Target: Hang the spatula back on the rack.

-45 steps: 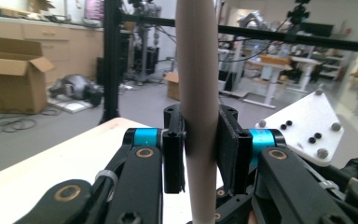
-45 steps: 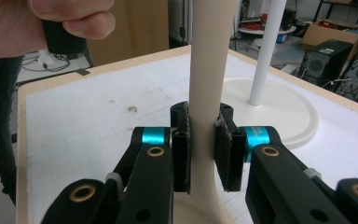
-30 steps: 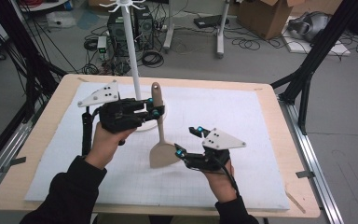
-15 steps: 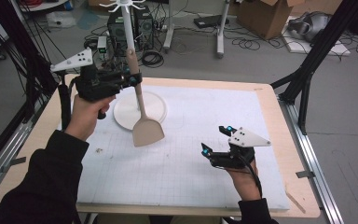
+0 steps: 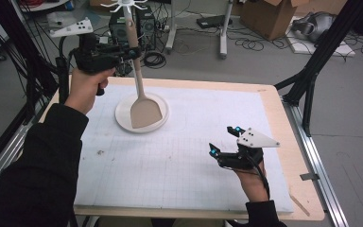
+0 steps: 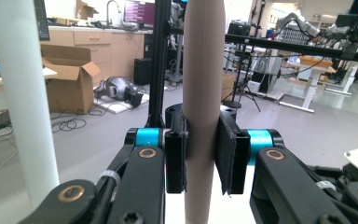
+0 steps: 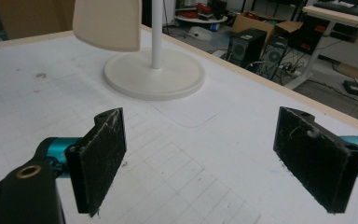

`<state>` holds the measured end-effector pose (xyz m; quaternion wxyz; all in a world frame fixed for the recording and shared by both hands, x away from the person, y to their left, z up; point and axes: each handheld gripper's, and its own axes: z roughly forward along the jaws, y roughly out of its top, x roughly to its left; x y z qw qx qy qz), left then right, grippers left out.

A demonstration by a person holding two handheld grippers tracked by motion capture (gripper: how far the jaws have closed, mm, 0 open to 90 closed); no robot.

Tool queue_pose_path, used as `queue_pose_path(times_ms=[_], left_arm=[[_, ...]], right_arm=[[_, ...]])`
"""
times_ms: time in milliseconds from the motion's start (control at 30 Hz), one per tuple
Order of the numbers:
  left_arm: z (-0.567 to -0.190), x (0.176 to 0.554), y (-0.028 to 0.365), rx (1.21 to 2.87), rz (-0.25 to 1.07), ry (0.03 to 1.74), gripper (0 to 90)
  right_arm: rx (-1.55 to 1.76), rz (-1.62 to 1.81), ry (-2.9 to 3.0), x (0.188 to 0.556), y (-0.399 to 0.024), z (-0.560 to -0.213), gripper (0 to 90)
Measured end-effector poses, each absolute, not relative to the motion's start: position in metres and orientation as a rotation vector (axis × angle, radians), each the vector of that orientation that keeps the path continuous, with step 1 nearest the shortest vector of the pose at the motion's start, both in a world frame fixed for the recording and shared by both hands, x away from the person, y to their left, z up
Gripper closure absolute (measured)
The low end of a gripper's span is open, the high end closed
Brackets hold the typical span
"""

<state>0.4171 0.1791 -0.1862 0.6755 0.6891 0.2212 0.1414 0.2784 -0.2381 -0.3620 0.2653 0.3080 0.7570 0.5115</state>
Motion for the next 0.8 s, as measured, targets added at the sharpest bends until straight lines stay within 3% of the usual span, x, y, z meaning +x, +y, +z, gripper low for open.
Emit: queue_pose_path(times_ms=[800], left_arm=[[-0.185, 0.450, 0.187, 1.577, 0.315, 0.580, 74.8]], right_arm=[[0.822, 1.404, 2.047, 0.278, -0.238, -0.361, 16.3]])
